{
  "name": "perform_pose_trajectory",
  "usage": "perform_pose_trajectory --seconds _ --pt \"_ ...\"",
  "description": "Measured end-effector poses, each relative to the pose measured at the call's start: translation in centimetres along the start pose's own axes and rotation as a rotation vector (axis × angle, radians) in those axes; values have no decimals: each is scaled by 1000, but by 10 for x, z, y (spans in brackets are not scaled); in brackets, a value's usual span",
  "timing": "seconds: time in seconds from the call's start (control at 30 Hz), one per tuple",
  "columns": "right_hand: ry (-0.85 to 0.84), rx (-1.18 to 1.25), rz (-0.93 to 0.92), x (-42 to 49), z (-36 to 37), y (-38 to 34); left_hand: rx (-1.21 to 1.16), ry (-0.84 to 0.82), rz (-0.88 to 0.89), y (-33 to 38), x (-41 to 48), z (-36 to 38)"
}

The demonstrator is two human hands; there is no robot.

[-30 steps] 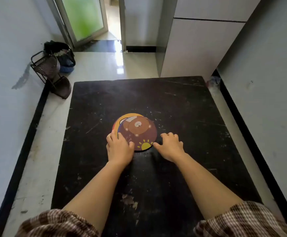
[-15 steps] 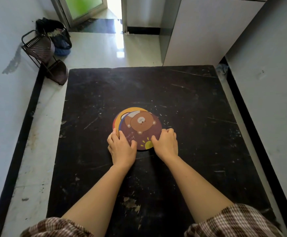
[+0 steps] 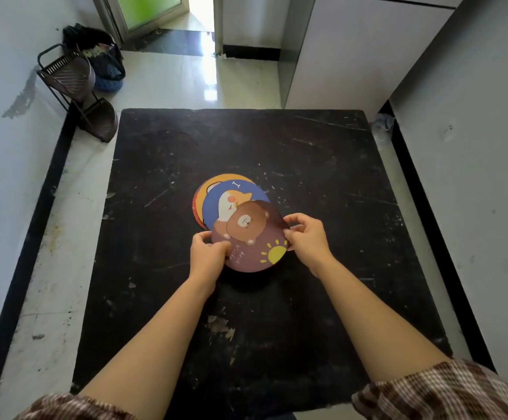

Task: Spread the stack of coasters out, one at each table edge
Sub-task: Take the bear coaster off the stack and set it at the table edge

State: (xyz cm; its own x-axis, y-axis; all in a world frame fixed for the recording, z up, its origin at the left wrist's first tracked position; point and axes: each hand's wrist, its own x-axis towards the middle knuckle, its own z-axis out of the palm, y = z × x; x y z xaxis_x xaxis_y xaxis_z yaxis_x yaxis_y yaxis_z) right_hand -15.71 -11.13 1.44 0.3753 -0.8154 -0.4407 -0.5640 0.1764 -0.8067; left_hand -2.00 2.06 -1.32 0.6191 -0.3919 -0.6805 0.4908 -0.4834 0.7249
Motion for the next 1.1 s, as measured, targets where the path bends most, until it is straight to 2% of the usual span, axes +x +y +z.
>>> perform_pose_trajectory --seconds 0.13,0.3,0.4,0.47,0.57,0.7,0.87,0.97,1.1 --pt "-132 7 20 -27 -28 16 37 -291 -120 -32 -39 -9" --pt "-316 -54 96 -55 -58 36 -21 -274 -83 -70 -70 -13" --pt "-466 -235 97 -71 -66 45 247 -322 76 -86 -89 -9" --pt "-488 -336 60 -79 -64 50 373 -327 146 -98 -101 -2" --pt "-391 -385 -19 -89 -60 60 311 -190 78 -117 -116 7" --pt "-256 -448 -39 -103 -67 88 177 -27 -22 -146 -129 6" --pt "-172 -418 148 -126 -77 134 149 98 -52 -170 -146 5" --pt "-84 -267 240 -139 -71 147 204 158 -24 -174 -153 6" --pt "-46 -137 292 -149 -60 152 266 207 9 -173 -155 5"
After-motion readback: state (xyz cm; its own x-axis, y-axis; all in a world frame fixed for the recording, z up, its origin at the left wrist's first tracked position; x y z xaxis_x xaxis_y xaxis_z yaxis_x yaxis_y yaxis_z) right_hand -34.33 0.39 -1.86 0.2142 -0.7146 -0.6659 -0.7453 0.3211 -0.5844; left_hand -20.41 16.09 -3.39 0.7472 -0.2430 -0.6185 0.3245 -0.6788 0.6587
